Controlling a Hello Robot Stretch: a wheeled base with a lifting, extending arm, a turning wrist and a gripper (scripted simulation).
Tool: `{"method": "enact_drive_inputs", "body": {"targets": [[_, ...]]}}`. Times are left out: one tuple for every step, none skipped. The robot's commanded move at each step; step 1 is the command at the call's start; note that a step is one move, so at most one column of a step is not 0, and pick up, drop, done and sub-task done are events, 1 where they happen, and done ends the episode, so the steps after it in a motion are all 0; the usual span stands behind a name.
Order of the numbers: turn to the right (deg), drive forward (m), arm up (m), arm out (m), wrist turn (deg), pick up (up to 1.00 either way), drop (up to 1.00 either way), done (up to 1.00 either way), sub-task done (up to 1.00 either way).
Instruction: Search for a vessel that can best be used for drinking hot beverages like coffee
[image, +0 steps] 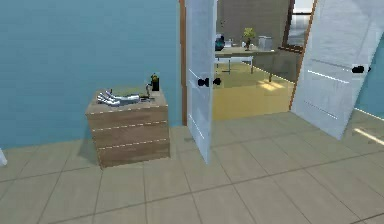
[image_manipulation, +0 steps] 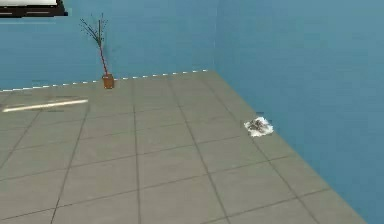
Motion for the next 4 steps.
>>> {"method": "enact_drive_inputs", "body": {"targets": [[24.0,0.00,0.00,0.00,0.0,0.00,0.00,0.00,0.00],[0.0,1.00,0.00,0.00,0.0,0.00,0.00,0.00,0.00],[6.0,0.00,0.00,0.00,0.0,0.00,0.00,0.00,0.00],[0.0,0.45,0.00,0.00,0.0,0.00,0.00,0.00,0.00]]}}
